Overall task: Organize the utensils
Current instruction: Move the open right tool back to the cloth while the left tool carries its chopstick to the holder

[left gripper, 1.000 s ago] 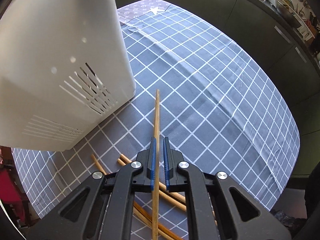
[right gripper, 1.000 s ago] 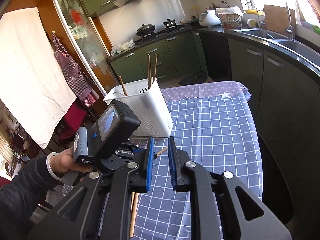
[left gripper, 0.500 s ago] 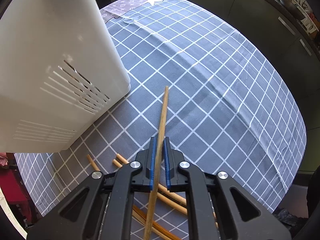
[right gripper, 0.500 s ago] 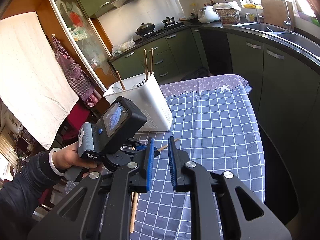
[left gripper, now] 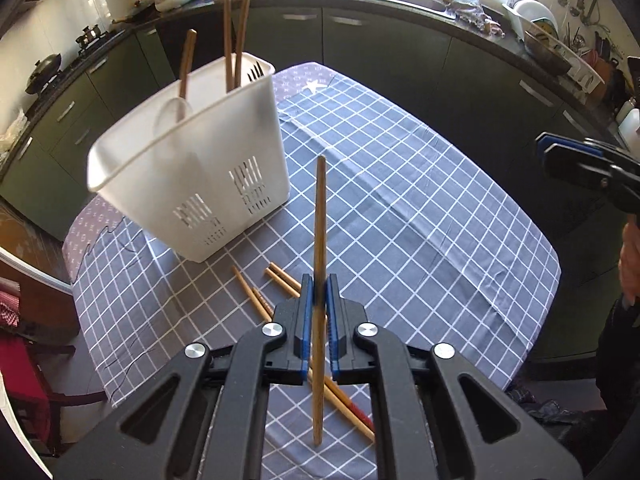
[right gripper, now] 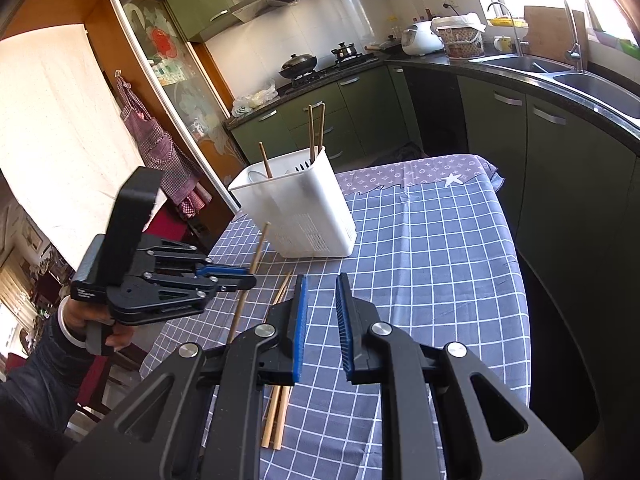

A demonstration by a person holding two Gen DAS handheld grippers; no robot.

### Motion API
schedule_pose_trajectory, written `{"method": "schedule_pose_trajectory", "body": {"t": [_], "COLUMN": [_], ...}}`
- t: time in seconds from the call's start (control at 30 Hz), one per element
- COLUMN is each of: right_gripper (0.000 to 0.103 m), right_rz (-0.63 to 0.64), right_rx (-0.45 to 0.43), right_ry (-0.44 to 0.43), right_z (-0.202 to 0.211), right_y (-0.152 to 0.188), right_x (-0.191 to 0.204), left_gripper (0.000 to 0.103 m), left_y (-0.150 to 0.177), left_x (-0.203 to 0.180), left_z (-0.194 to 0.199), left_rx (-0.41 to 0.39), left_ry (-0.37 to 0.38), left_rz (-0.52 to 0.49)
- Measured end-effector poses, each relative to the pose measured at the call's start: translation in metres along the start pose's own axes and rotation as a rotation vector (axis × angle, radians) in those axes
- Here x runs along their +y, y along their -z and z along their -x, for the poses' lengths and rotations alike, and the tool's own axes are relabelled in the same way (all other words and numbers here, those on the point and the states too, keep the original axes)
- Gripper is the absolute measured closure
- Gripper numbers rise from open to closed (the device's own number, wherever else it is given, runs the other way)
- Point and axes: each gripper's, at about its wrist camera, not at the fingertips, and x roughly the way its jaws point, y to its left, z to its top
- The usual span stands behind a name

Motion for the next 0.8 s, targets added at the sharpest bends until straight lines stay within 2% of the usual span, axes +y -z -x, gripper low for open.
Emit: {"method": "schedule_pose_trajectory", "body": {"t": [0.17, 0.47, 0.8], "right_gripper": [0.088, 0.088, 0.088], "right_rz": [0.014, 0.028, 0.030], "right_rx": [-0.003, 0.000, 0.028], "right_ry": [-0.008, -0.014, -0.017], "right_z": [0.007, 0.013, 0.003], "right_y": [0.008, 0.015, 0.019], "right_x": [0.008, 0.014, 0.014], "left_gripper": [0.096, 0.096, 0.096], "left_y": [0.024, 0.052, 0.049], "left_x": [0.011, 0.019, 0.037], "left_z": [0.044, 0.081, 0.106], "left_rx": [-0.060, -0.123, -0.173], "left_ry": [-0.016, -0.032, -0.038], "left_rz": [0.019, 0.060, 0.116]}}
